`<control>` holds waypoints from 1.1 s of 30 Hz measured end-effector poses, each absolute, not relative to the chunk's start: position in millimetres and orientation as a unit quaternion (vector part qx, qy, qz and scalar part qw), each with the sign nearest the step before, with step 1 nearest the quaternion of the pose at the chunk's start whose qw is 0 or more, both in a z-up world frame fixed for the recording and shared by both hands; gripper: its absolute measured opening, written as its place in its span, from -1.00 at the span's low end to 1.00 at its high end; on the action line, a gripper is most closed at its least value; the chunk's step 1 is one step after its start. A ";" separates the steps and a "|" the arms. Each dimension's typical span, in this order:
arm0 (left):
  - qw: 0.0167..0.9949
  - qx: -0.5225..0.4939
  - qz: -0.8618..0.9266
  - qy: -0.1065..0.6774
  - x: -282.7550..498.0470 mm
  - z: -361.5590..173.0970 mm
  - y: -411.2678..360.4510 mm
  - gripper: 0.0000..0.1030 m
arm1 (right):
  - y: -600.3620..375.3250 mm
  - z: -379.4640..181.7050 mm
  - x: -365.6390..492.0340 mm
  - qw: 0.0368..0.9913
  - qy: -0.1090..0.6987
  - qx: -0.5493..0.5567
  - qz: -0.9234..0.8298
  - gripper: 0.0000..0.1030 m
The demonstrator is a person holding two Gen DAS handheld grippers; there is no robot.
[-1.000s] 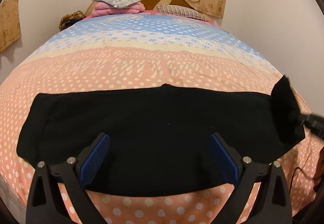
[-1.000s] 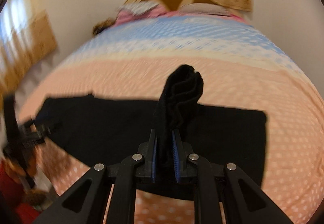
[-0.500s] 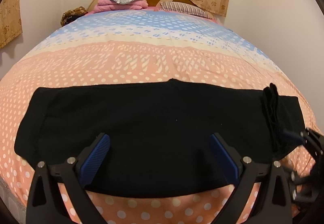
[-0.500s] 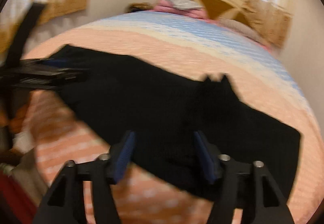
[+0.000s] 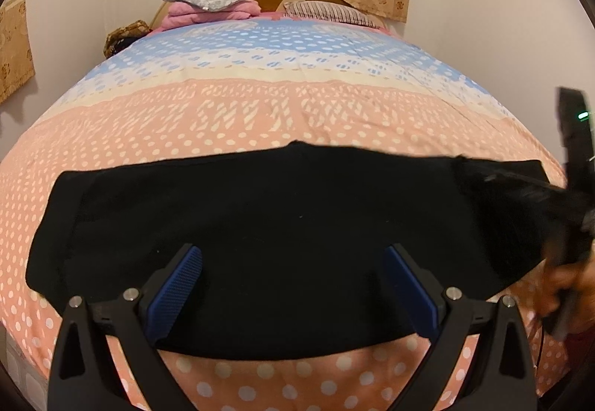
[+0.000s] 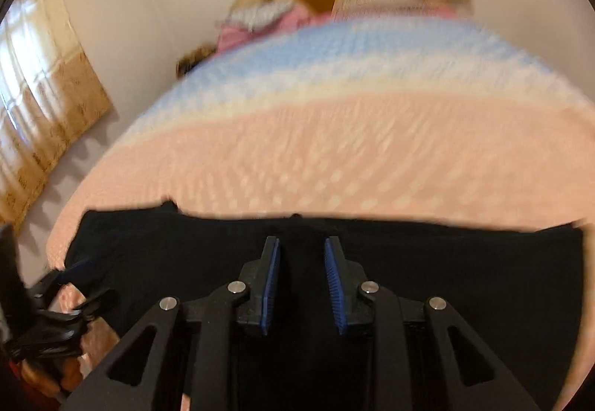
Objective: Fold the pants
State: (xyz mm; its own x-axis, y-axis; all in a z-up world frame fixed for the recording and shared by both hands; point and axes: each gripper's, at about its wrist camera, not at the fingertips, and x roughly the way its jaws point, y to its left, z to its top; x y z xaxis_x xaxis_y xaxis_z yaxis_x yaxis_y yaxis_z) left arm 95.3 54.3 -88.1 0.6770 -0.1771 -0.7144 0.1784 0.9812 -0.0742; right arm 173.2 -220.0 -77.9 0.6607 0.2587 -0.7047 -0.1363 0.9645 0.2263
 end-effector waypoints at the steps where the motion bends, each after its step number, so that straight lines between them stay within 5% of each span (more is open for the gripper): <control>1: 0.916 0.004 -0.097 0.389 95.1 -87.7 52.4 0.96 | -212.3 -81.7 174.0 0.913 0.392 0.054 0.100 -0.43; 3: 0.917 0.014 -0.096 0.386 94.5 -87.6 47.5 0.96 | -197.9 -83.2 175.1 0.922 0.377 0.015 0.085 -0.41; 6: 0.916 0.027 -0.111 0.384 94.8 -84.7 32.7 0.96 | -208.0 -75.7 177.8 0.920 0.373 0.040 0.115 -0.13; 14: 0.921 0.054 -0.198 0.330 97.4 -52.6 -38.2 0.96 | -312.6 -24.6 120.2 0.940 0.297 0.161 0.041 -0.13; 23: 0.899 0.104 -0.236 0.354 112.0 -71.0 -143.9 0.95 | -352.6 -68.4 65.4 0.914 0.367 0.173 0.004 -0.13; 33: 0.890 0.098 -0.210 0.392 115.4 -91.2 -147.5 1.00 | -357.1 -73.9 58.9 0.913 0.365 0.181 -0.008 -0.13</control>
